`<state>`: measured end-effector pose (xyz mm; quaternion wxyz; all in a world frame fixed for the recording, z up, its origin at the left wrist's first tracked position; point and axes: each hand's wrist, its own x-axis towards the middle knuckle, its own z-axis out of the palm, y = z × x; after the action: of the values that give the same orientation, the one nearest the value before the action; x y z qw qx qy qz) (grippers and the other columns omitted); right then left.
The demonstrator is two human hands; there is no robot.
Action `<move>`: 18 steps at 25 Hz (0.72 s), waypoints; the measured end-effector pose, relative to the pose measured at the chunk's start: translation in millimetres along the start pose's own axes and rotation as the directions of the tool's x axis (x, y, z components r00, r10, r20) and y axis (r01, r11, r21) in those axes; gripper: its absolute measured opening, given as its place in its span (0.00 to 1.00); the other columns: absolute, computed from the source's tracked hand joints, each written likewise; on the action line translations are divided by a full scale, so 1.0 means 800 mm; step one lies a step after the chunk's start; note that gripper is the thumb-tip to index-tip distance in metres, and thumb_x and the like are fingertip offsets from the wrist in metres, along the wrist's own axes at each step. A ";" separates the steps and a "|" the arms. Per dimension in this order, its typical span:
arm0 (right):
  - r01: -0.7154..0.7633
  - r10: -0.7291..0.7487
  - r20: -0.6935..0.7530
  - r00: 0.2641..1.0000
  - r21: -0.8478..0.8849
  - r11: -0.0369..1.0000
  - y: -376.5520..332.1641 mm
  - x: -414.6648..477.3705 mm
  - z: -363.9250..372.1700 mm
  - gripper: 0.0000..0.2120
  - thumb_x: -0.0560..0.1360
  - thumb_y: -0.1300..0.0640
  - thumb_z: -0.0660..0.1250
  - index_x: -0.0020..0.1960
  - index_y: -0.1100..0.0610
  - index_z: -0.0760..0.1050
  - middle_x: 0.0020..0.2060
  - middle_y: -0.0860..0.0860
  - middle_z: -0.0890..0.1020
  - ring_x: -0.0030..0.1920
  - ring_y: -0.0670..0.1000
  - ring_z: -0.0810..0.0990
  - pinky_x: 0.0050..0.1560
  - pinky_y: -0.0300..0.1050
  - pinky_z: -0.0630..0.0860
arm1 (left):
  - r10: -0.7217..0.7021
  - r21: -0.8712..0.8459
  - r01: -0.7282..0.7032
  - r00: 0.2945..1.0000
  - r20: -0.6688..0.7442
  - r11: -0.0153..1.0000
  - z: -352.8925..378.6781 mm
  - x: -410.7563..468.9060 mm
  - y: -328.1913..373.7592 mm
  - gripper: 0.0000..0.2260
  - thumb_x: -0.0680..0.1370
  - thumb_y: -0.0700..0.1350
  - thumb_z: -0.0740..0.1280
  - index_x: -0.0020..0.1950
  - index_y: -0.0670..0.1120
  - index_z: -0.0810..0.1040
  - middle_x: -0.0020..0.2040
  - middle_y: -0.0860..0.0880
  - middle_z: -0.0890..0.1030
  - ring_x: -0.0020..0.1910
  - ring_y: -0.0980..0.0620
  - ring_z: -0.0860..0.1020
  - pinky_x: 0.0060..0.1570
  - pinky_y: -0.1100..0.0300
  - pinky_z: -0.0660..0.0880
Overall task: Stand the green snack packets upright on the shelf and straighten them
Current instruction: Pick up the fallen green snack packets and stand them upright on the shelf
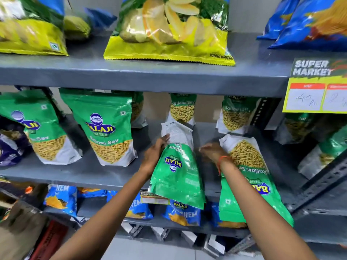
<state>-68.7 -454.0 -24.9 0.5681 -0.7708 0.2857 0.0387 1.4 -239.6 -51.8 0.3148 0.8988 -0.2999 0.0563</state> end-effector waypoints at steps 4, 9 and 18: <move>-0.086 0.101 0.087 0.991 -0.160 0.983 0.037 0.002 0.027 0.12 0.76 0.56 0.63 0.34 0.56 0.71 0.38 0.57 0.75 0.41 0.55 0.74 0.47 0.50 0.74 | 0.068 0.070 -0.067 0.998 0.001 0.995 -0.006 -0.004 -0.005 0.10 0.80 0.44 0.57 0.48 0.57 0.74 0.64 0.59 0.73 0.60 0.61 0.70 0.45 0.78 0.65; -0.165 0.095 0.231 0.968 0.307 0.937 0.039 -0.005 0.023 0.10 0.78 0.64 0.58 0.41 0.59 0.74 0.28 0.50 0.83 0.27 0.44 0.81 0.28 0.36 0.78 | -0.151 -0.181 0.128 0.981 -0.118 0.975 0.005 -0.005 -0.033 0.14 0.80 0.43 0.56 0.34 0.48 0.69 0.64 0.49 0.78 0.65 0.50 0.74 0.68 0.52 0.66; 0.022 -0.039 0.011 0.999 0.655 0.755 -0.031 0.007 0.007 0.14 0.80 0.62 0.54 0.37 0.60 0.70 0.20 0.49 0.76 0.21 0.44 0.74 0.22 0.32 0.71 | -0.315 -0.550 0.201 0.941 -0.121 0.810 -0.021 0.050 -0.010 0.06 0.80 0.40 0.60 0.50 0.37 0.70 0.43 0.39 0.78 0.43 0.44 0.76 0.46 0.50 0.73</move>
<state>-50.2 -446.5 -7.8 0.8054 -0.5279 0.2619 -0.0638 40.1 -244.9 -31.4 0.5847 0.7981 -0.1440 0.0208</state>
